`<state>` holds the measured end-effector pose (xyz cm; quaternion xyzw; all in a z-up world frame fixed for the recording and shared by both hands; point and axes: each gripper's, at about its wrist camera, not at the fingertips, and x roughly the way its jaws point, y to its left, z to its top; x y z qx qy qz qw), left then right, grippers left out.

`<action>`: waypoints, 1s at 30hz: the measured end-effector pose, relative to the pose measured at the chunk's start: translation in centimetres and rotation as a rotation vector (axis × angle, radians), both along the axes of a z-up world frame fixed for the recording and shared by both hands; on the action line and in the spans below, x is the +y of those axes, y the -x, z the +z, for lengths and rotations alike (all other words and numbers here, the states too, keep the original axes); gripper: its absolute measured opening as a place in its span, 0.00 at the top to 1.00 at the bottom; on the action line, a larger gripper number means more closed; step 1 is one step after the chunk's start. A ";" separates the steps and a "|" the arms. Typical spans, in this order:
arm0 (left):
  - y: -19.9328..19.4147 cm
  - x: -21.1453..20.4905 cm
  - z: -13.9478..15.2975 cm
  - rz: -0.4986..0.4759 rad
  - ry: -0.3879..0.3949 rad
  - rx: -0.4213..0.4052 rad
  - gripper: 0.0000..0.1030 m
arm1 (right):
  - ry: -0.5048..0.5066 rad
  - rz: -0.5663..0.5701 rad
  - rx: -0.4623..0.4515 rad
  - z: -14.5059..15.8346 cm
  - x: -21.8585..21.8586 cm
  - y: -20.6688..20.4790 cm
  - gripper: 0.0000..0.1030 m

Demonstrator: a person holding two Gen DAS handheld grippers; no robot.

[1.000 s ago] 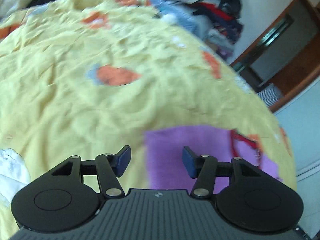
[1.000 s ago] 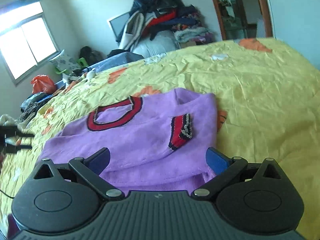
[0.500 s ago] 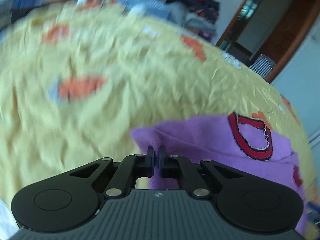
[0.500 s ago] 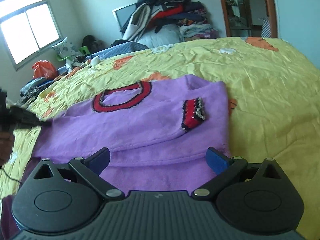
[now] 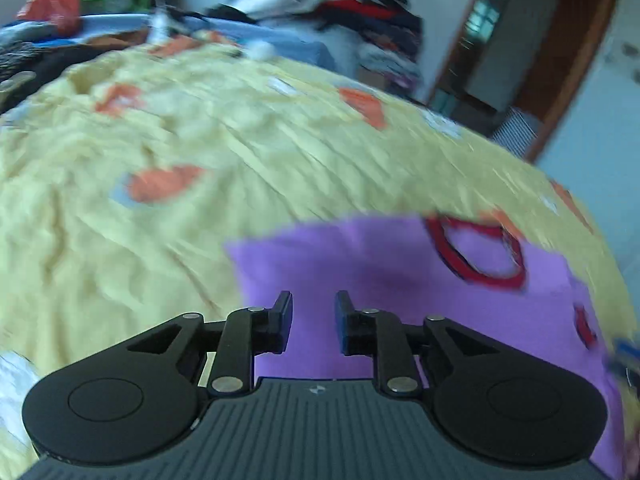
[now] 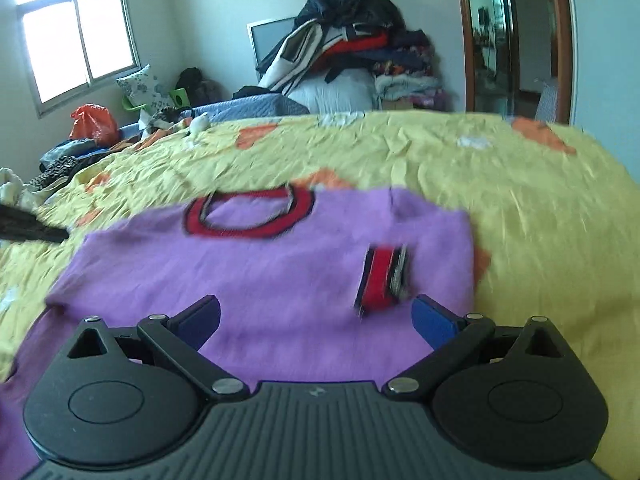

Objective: Fold small clothes

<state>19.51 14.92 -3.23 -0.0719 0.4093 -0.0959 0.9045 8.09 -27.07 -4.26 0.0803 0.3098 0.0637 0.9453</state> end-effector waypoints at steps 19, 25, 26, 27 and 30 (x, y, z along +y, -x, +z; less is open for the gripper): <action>18.1 1.9 -4.1 -0.099 -0.126 0.109 0.53 | 0.202 0.181 0.154 -4.0 2.1 8.4 0.00; 25.1 2.4 -4.0 -0.119 -0.218 0.115 0.53 | 0.202 0.184 0.144 -3.8 1.7 16.9 0.00; 25.9 2.5 -3.9 -0.123 -0.213 0.130 0.53 | 0.208 0.193 0.146 -3.9 1.7 18.3 0.00; 26.6 2.5 -3.9 -0.127 -0.218 0.141 0.53 | 0.219 0.200 0.135 -3.9 1.6 20.0 0.00; 28.3 2.9 -3.6 -0.136 -0.150 0.135 0.53 | 0.207 0.194 0.149 -3.9 0.8 24.0 0.00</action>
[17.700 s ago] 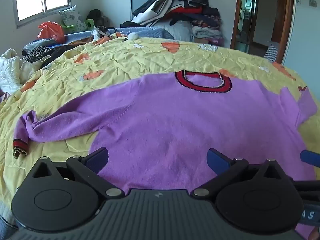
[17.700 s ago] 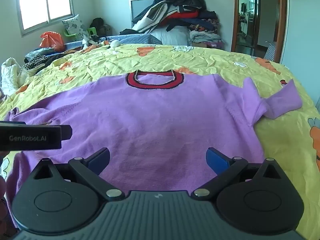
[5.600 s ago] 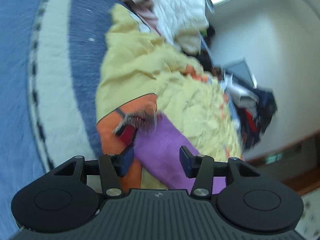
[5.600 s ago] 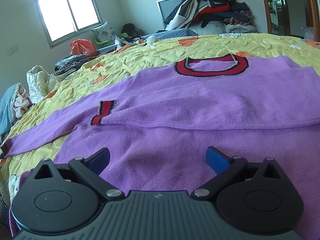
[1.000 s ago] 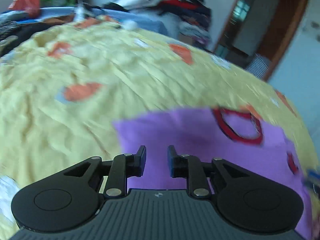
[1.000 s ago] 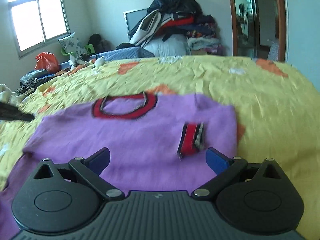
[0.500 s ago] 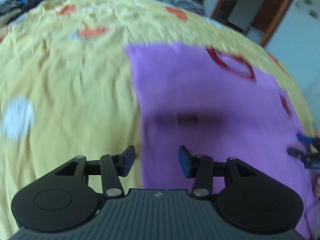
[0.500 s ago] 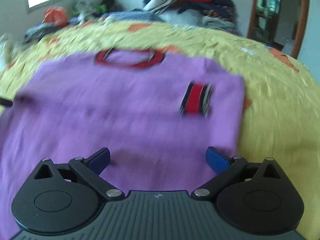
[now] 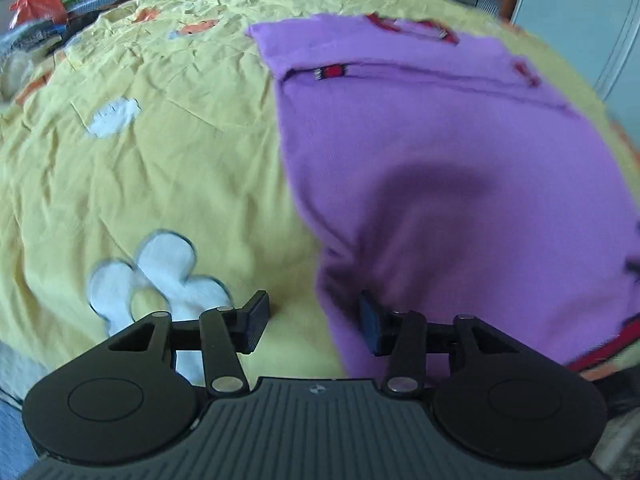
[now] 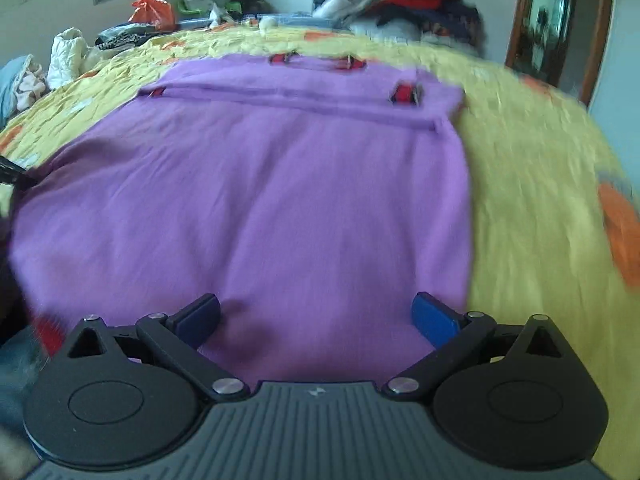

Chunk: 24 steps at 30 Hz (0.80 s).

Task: Fold small clothes
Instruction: 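Grasp the red hem band with both grippers and lift it toward the collar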

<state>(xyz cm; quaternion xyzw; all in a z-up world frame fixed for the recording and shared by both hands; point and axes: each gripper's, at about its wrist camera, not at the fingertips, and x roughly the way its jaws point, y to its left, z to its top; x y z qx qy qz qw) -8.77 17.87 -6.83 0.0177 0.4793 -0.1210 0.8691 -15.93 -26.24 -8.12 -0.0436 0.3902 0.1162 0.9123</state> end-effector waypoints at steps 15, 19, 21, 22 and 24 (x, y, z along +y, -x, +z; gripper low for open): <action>5.0 0.5 -5.3 0.081 0.347 0.135 0.81 | -0.016 -0.181 -0.014 0.0 -4.6 6.1 0.00; 5.5 1.2 -5.9 0.135 0.385 0.136 0.92 | 0.026 -0.149 -0.040 0.2 -3.6 6.4 0.00; 5.6 1.5 -5.6 0.142 0.402 0.127 0.93 | 0.036 -0.151 -0.050 0.2 -3.3 6.5 0.00; 5.6 1.7 -5.4 0.147 0.419 0.120 0.93 | 0.032 -0.152 -0.049 0.2 -3.3 6.5 0.00; 5.1 2.3 -5.5 0.177 0.460 0.128 0.75 | 0.022 -0.160 -0.050 0.2 -3.2 6.6 0.00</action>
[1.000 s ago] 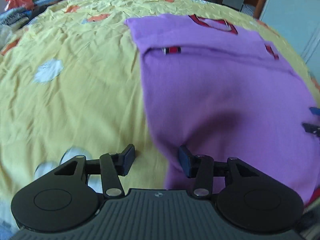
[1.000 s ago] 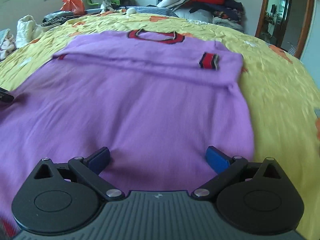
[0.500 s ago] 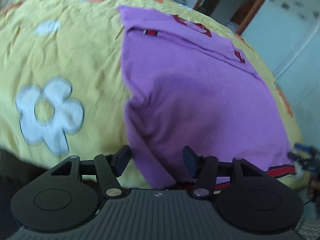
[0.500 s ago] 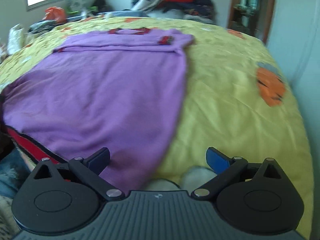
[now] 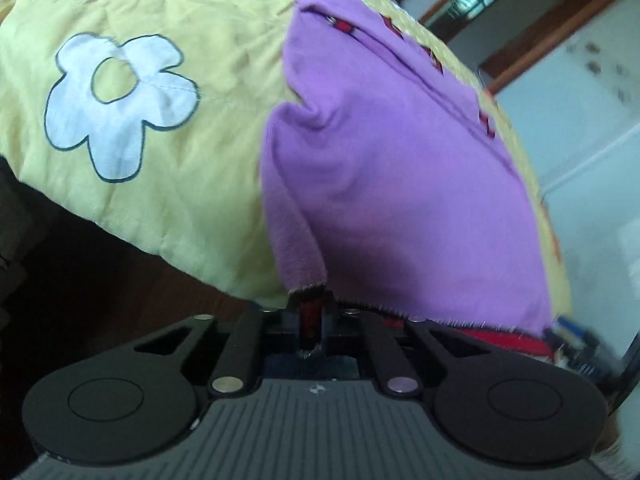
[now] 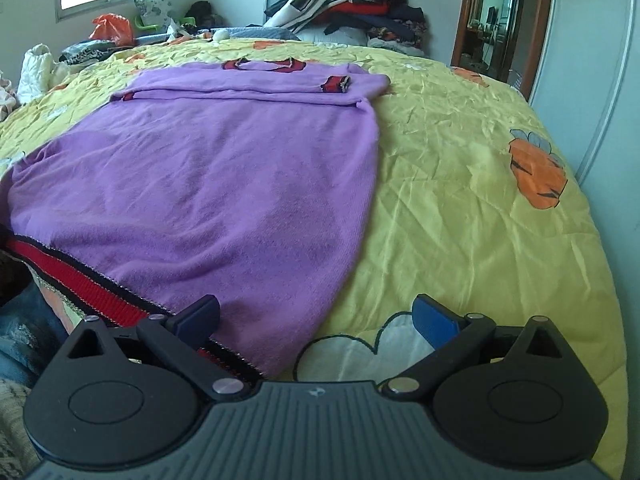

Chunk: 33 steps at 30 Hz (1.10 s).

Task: Fold small clothes
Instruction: 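Grasp the red hem band with both grippers and lift it toward the collar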

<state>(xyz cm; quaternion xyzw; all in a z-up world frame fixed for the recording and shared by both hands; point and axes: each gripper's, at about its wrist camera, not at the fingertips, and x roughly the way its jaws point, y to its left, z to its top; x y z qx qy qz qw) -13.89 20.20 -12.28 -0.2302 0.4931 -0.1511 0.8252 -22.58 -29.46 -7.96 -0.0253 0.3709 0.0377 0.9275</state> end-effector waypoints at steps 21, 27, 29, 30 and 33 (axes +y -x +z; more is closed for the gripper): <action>0.6 2.9 -1.5 0.018 0.078 0.035 0.97 | -0.270 -0.058 0.020 0.2 -1.8 1.6 0.11; -0.2 2.3 -2.1 0.002 0.085 0.054 0.97 | -0.285 -0.055 0.032 0.4 -1.4 1.5 0.69; -0.1 2.3 -2.3 0.002 0.090 0.059 0.97 | -0.232 -0.033 0.030 0.5 -0.3 1.6 0.81; -0.1 2.2 -2.3 -0.001 0.092 0.057 0.97 | -0.175 -0.011 0.017 0.4 0.5 1.9 0.89; 0.1 1.8 -1.6 -0.013 0.108 0.035 0.98 | -0.092 0.035 -0.044 0.4 1.9 2.4 0.96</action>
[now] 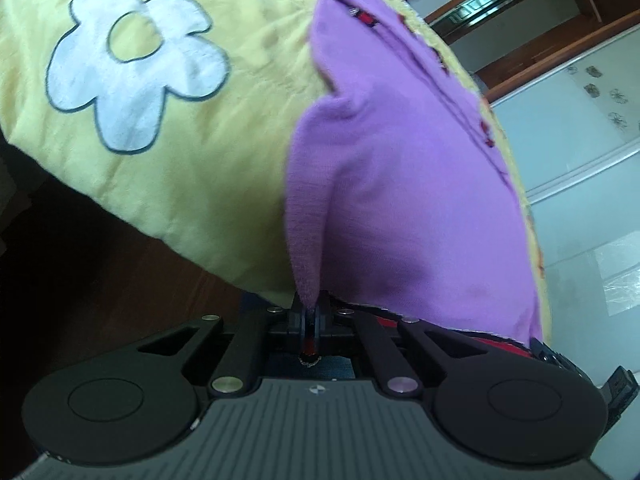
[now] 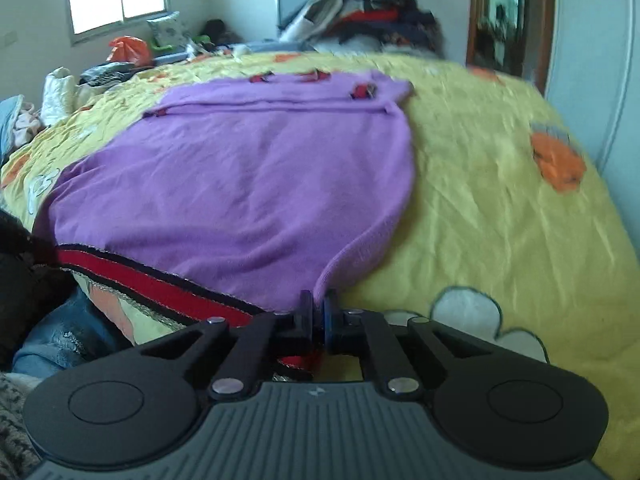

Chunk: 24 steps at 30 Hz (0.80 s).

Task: Fold small clothes
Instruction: 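Grasp the red hem band with both grippers and lift it toward the collar, then carry the held hem band with both grippers up over the body toward the collar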

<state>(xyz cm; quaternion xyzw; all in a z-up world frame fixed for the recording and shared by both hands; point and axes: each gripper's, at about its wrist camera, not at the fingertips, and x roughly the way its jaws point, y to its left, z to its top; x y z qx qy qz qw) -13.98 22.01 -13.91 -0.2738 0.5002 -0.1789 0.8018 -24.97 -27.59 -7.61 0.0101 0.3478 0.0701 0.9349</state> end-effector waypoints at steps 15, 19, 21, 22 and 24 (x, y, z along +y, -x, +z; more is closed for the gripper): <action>2.4 -1.0 -0.3 -0.012 0.049 0.002 0.98 | -0.096 -0.155 0.091 1.4 -6.6 1.0 0.93; 2.4 0.2 -0.9 0.034 0.129 -0.018 0.91 | -0.214 -0.176 0.088 1.1 -8.1 1.7 0.93; 2.5 0.8 -1.3 0.049 0.180 -0.037 0.60 | -0.288 -0.196 0.095 0.5 -8.8 1.7 0.93; 2.5 0.9 -1.6 0.057 0.189 -0.042 0.59 | -0.343 -0.194 0.103 0.3 -9.2 1.6 0.93; 2.2 1.3 -2.5 0.054 0.247 -0.023 0.59 | -0.425 -0.188 0.116 0.0 -9.6 1.5 0.93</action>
